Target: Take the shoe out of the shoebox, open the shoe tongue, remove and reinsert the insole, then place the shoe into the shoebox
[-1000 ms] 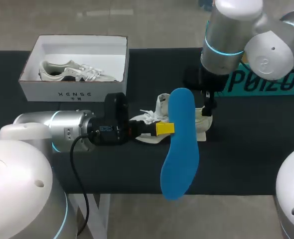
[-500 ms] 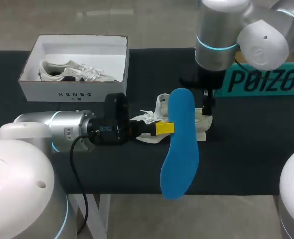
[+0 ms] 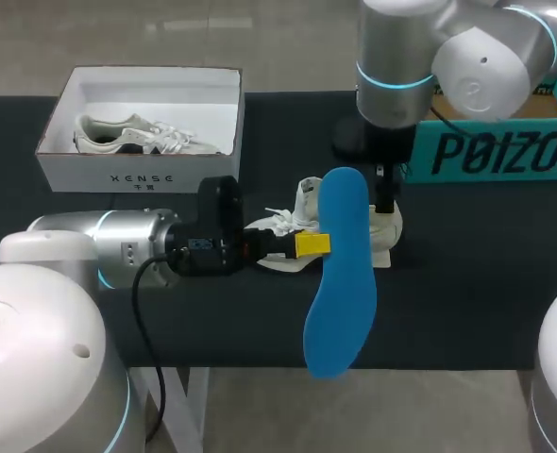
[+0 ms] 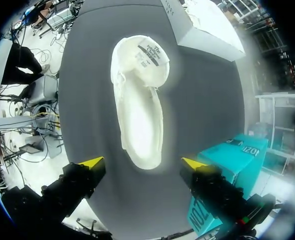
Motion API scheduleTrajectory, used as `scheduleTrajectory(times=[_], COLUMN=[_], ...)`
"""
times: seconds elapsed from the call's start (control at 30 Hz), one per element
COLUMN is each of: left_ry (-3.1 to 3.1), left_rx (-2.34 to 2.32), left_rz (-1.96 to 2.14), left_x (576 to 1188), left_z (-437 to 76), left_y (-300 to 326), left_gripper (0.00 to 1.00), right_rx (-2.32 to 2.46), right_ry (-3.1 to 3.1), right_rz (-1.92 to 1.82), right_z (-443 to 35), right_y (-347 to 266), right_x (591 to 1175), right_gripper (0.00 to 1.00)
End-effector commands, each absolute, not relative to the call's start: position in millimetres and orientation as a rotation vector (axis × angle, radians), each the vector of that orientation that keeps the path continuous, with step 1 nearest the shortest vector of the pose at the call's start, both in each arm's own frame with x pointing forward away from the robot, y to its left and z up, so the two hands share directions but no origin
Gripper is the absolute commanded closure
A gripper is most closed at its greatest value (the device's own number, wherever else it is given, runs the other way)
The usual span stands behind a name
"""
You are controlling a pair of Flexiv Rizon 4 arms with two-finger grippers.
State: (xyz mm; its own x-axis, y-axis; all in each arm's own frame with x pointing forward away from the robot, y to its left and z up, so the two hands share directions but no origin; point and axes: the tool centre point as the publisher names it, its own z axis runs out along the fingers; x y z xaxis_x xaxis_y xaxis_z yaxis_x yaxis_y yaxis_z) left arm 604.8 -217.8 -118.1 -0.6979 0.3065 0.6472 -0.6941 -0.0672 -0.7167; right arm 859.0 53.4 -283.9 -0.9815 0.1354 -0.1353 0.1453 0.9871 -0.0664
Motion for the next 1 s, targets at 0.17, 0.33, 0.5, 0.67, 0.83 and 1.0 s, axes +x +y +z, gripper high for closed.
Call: scheduleTrajectory(times=[0.17, 0.33, 0.5, 0.67, 0.83, 1.0], left_ry=[-1.514, -1.514, -1.514, -1.514, -1.514, -1.514], left_rx=[0.43, 0.43, 0.43, 0.43, 0.43, 0.43], left_rz=[1.843, 1.843, 1.843, 1.843, 1.843, 1.843], left_x=[605, 605, 605, 605, 605, 605], left_z=[-118, -118, -118, -118, -118, -118], left_y=[-219, -219, -219, -219, -219, -219], left_gripper=[1.0, 1.0, 1.0, 1.0, 1.0, 1.0], right_rx=[0.203, 0.202, 0.197, 0.181, 0.173, 0.142], right_ry=[2.974, 2.949, 2.958, 2.961, 2.965, 2.997], right_rz=[-0.172, -0.179, -0.163, -0.135, -0.122, -0.122], right_z=[-300, -312, -321, -330, -344, -353], right_y=[66, 74, 84, 90, 97, 105], right_x=[900, 923, 929, 923, 922, 918], right_gripper=[0.0, 0.0, 0.0, 0.0, 0.0, 0.0])
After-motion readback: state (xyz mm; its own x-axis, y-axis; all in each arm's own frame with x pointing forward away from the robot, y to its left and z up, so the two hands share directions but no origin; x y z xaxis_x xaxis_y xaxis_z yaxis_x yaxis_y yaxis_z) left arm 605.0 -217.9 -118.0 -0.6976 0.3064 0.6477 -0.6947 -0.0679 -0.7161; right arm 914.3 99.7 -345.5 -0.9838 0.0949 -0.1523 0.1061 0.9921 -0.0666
